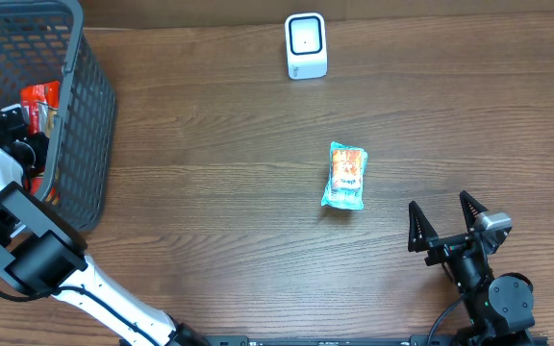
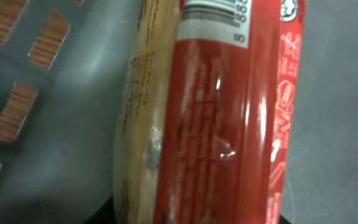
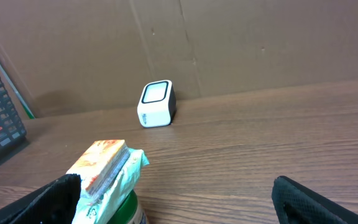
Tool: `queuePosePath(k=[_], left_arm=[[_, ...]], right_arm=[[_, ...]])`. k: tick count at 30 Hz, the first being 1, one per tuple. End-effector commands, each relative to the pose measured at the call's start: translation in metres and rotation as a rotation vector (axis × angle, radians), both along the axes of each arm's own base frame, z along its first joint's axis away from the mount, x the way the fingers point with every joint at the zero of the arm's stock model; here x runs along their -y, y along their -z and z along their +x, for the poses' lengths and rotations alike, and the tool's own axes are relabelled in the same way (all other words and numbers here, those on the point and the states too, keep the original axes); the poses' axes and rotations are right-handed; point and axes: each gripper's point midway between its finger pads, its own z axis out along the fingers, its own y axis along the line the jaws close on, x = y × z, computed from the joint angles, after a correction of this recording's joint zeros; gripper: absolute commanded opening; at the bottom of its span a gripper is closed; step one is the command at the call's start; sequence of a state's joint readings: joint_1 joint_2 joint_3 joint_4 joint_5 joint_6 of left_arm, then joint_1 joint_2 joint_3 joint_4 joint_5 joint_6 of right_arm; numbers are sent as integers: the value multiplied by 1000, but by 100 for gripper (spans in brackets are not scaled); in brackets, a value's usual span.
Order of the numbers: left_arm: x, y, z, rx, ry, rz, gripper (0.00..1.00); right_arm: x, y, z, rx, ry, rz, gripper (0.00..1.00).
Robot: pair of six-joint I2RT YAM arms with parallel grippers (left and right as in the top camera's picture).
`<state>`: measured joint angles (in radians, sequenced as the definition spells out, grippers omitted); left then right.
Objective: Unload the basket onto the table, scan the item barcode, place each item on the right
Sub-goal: 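Reach the left gripper into the basket and grasp the red-and-tan pasta pack, then carry the pasta pack out and set it down left of the teal pack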
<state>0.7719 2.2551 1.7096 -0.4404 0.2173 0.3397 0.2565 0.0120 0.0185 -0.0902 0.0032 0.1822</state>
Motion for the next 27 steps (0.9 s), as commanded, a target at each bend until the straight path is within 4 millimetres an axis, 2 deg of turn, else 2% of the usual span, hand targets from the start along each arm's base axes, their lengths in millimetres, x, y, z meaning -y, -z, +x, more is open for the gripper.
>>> queuePosePath(k=[1,4,7,15,19,22,24,27], left_arm=[[2,-3,2,-10,0,0,27],[-2,-39,8,37,1,43,22],[-2,-86,11,98,5,100,20],[24,-221,10,304,4,243,14],[46,-287,0,418,-6,294,12],[64,-326,-10,494,-14,312,13],[85,-362,-20,575,-26,311,12],[117,-397,-32,654,-20,293,12]], right_arm=[[0,2,0,4,-3,-7,100],[0,2,0,4,-3,-7,100],[0,2,0,5,-3,-7,100],[0,2,0,5,-3,-7,100],[0,2,0,5,-3,-7,100],[0,2,0,5,-3,-7,100],[0,2,0,5,-3,-7,100],[0,2,0,4,-3,-7,100]])
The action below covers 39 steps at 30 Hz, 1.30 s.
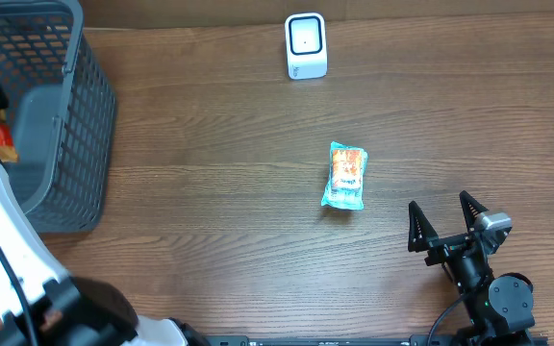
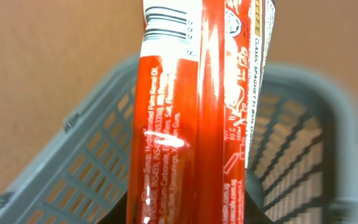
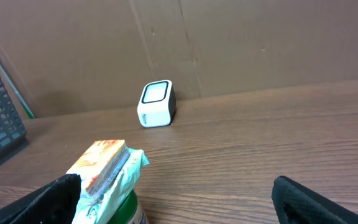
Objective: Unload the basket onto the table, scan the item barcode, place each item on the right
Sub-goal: 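Carry the pasta pack out and set it down left of the teal pack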
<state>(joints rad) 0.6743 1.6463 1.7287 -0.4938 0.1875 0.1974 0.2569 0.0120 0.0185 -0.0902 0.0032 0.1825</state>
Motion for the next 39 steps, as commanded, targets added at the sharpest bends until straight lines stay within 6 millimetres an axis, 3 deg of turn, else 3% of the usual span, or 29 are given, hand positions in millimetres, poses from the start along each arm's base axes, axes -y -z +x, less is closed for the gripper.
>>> queuePosePath(k=[1,4,7,12,15,16,17,23,28,35,39], left_arm=[[55,-86,-21,195,42,-5,12],[97,-91,-30,186,94,-66,9],[145,-79,-33,126,173,-150,4],[227,-17,-40,-137,321,-298,4],[265,21,-44,-273,396,-346,4],[286,46,-47,-342,419,-388,4],[297,58,-48,-372,429,-407,4],[344,143,-56,-519,423,-452,4],[373,201,-61,-552,398,-419,4],[420,245,-60,-530,352,-484,4],[434,274,-58,-549,275,-451,4]], right_arm=[[0,2,0,4,-3,-7,100],[0,2,0,4,-3,-7,100],[0,2,0,5,-3,-7,100],[0,2,0,5,-3,-7,100],[0,2,0,5,-3,-7,100],[0,2,0,4,-3,-7,100],[0,2,0,5,-3,-7,100],[0,2,0,4,-3,-7,100],[0,2,0,5,-3,-7,100],[0,2,0,4,-3,-7,100],[0,2,0,5,-3,-7,100]])
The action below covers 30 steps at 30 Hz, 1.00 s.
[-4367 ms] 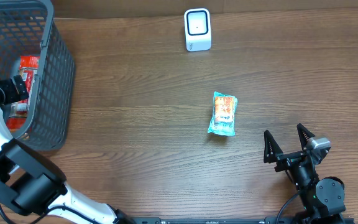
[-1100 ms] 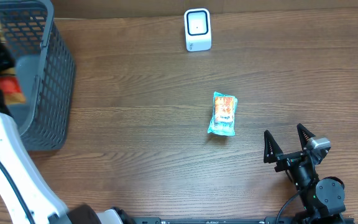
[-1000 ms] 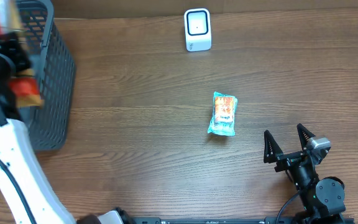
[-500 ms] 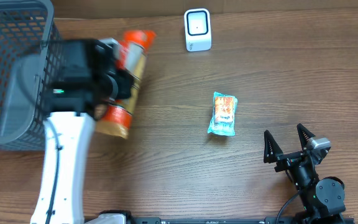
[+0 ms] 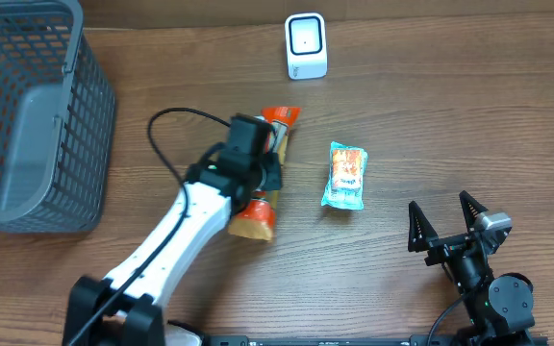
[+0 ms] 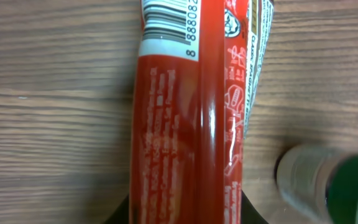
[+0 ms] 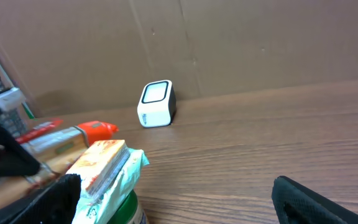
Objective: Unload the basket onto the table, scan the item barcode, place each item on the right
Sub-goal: 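Carry the pasta pack out and set it down left of the teal pack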
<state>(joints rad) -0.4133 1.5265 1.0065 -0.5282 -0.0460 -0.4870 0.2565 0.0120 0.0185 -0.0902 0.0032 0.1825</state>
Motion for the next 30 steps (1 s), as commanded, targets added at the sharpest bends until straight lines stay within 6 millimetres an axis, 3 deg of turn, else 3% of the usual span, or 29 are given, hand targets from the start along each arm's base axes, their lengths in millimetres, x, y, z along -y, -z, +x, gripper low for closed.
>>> queuePosePath(k=[1,5,8,12,16,22,30], left_arm=[[6,17,9,17,-136,50,4],[12,48,9,-15,-132,117,4],[17,61,8,-41,-120,109,12],[23,62,9,-46,-106,80,47],[23,62,9,-45,-104,82,65],[24,56,14,-28,-71,93,69],[30,13,29,53,1,101,75]], right_arm=[[0,2,0,4,-3,-7,100],[0,2,0,4,-3,-7,100],[0,2,0,4,-3,-7,100],[0,2,0,5,-3,-7,100],[0,2,0,5,-3,-7,100],[0,2,0,4,-3,-7,100],[0,2,0,4,-3,-7,100]])
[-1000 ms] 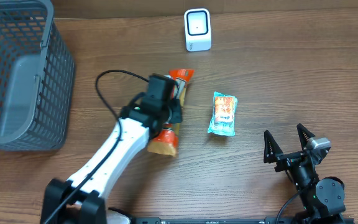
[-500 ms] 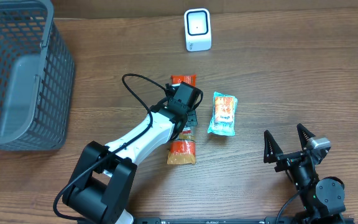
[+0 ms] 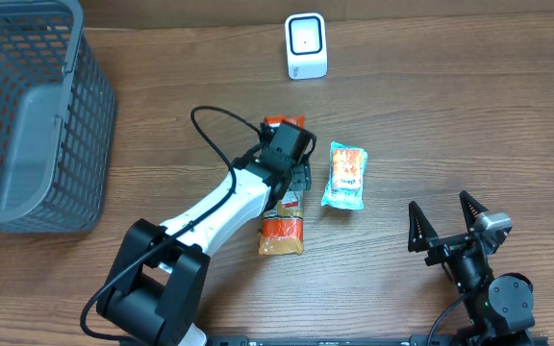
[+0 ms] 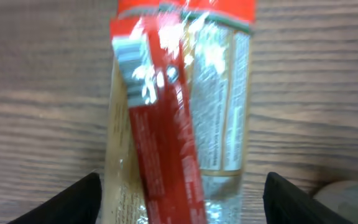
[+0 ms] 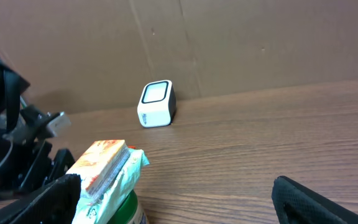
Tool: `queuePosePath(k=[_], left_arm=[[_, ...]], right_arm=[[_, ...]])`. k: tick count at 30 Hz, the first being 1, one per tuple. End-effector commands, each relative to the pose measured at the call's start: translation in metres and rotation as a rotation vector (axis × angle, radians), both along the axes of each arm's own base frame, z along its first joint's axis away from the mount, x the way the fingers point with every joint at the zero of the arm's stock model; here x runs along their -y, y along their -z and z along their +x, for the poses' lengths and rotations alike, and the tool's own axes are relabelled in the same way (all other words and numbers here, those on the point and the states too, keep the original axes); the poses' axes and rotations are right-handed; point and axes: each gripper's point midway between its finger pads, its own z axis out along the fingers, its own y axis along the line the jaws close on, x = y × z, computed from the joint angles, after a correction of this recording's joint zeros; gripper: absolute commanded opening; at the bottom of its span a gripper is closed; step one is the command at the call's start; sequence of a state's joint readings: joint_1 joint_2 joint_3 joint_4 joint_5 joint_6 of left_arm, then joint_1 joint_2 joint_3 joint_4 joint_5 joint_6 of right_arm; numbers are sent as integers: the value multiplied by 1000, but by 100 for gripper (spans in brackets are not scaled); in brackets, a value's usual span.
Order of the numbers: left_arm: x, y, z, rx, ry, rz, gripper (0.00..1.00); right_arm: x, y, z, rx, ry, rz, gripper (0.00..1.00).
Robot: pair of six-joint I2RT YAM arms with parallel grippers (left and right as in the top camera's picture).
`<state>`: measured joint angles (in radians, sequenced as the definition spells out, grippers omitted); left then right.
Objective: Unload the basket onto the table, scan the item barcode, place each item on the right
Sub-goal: 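Carry the pasta pack out and set it down left of the teal pack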
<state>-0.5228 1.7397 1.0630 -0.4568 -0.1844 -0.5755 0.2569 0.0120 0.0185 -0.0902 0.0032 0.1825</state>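
A long red and clear spaghetti packet point(image 3: 282, 216) lies flat on the wooden table point(image 3: 181, 96), its red end pointing toward the far edge. My left gripper point(image 3: 296, 163) hovers over its far half, open. In the left wrist view the packet point(image 4: 179, 118) lies between the two spread fingers point(image 4: 67, 202), and a barcode shows near its top left. The white barcode scanner point(image 3: 306, 45) stands at the back of the table, also in the right wrist view point(image 5: 156, 104). At the front right my right gripper point(image 3: 445, 226) is open and holds nothing.
A teal and orange snack packet point(image 3: 344, 176) lies just right of the spaghetti; in the right wrist view the snack packet point(image 5: 107, 171) rests on something green. A grey mesh basket point(image 3: 27, 106) stands at the far left. A brown cardboard wall point(image 5: 229, 43) backs the table.
My left gripper was shut on the spaghetti packet above the table's middle. Now it is open, a little further right, and the packet lies on the table. The right arm has not moved.
My left gripper was shut on the spaghetti packet inside the basket. Then it held the packet above the basket's rim. Later it held it over the table's middle, left of the snack packet. Now the packet lies released beside the snack packet.
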Motion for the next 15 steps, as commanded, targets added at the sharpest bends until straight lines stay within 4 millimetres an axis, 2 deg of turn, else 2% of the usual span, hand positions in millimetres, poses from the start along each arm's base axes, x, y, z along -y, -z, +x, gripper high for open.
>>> queuePosePath(k=[1,4,8,12,13,15], left_arm=[[1,-41,17,87,37,-5,76],[-15,-63,20,99,-3,-11,76],[-55,-84,23,103,-79,2,75],[-111,-94,24,97,-152,48,76],[-138,-93,22,77,-195,69,80],[-168,-89,17,42,-234,99,82]], right_arm=[[0,2,0,4,-3,-7,100],[0,2,0,5,-3,-7,100],[0,2,0,4,-3,-7,100],[0,2,0,4,-3,-7,100],[0,2,0,5,-3,-7,100],[0,2,0,4,-3,-7,100]])
